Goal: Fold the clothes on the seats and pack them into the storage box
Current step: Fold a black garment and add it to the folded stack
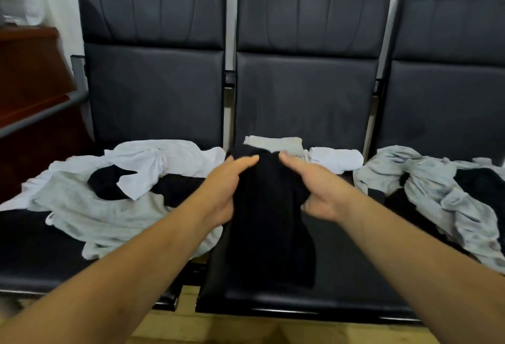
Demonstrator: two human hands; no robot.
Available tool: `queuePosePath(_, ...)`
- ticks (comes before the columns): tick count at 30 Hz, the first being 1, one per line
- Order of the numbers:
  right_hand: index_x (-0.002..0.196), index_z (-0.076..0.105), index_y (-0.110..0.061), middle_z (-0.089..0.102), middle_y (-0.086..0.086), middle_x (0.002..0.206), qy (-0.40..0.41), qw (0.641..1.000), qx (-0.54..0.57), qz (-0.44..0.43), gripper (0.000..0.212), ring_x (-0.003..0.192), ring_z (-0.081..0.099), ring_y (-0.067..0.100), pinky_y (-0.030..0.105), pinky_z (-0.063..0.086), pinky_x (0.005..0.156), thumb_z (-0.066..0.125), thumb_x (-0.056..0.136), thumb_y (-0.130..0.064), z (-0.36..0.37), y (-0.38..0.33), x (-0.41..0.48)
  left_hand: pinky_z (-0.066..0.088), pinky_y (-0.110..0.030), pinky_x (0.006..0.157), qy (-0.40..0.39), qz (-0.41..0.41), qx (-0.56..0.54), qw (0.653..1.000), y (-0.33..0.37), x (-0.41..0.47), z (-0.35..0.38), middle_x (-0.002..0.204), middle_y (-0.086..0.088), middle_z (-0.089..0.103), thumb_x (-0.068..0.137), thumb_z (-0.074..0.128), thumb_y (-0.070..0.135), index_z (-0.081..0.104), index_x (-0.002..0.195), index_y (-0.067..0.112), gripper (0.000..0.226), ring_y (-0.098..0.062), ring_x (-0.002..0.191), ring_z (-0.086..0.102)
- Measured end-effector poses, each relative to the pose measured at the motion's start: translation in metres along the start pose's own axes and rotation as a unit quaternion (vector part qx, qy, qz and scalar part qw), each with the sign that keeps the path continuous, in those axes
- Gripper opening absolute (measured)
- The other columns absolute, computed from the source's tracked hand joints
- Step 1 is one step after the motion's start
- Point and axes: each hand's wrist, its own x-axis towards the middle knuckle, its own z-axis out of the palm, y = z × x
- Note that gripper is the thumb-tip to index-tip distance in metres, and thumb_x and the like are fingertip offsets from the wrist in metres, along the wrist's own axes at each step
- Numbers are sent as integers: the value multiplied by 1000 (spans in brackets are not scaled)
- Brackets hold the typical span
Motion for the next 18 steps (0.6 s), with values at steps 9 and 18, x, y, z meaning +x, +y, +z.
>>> queuePosePath(9,77,58,-13,74,10,77,183,982,-26,-23,22,79,72,28,45,59,79,75,90,-22,-34,56,4,42,-21,71,140,160,516,830,-64,18,-24,102,2,53,80,79,35,46,108,20,46,-13,89,54)
queuePosePath(18,110,69,-3,74,19,105,145,981,-102,-84,17,101,71,27,47,56,94,60,99,-13,-51,51,5,43,-27,63,51,175,552,814,-71,34,-12,74,5,62,91,68,33,60,88,19,16,-7,66,56)
